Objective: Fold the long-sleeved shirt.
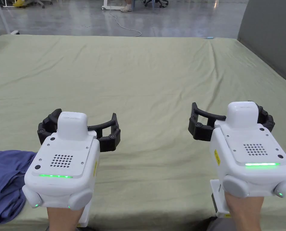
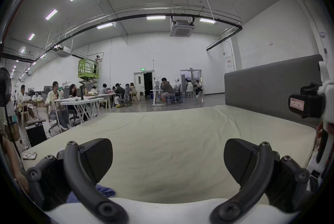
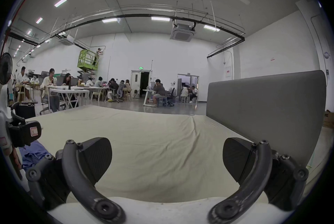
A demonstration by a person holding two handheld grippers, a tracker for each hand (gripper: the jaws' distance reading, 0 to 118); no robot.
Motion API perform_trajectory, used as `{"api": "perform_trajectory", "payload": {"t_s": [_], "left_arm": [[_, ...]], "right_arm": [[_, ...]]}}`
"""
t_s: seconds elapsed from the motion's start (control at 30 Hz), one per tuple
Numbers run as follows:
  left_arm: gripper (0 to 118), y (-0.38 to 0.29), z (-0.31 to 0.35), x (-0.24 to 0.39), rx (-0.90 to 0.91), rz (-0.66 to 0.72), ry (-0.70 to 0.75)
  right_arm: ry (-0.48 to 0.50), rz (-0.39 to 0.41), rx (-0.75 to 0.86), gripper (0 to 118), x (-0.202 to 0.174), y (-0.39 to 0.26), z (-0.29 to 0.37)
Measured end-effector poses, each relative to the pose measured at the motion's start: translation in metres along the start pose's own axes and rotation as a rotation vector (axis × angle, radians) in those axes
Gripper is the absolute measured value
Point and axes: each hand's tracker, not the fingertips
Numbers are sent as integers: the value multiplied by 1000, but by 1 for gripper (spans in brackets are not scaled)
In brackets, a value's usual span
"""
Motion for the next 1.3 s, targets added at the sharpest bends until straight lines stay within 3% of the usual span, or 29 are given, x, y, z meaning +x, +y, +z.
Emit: {"api": "perform_trajectory", "payload": {"t_s": [0.27, 0.57, 0.77, 1.2, 1.3], "left_arm": [[118, 0, 0, -1, -17, -5, -5], [118, 3, -1, -6, -28, 45, -15], [118, 1, -2, -5, -37, 38, -14], [118, 1, -4, -12, -55, 57, -26], [118, 2, -6, -11, -58, 48, -30]], "right_arm": [[-2, 36, -1, 118, -4, -2, 1], [-35, -1, 14, 118, 1, 0, 3], [-10, 29, 17, 118, -3, 1, 5], [12, -32, -16, 118, 3, 8, 3], [24, -5, -45, 118, 2, 10, 1]]}}
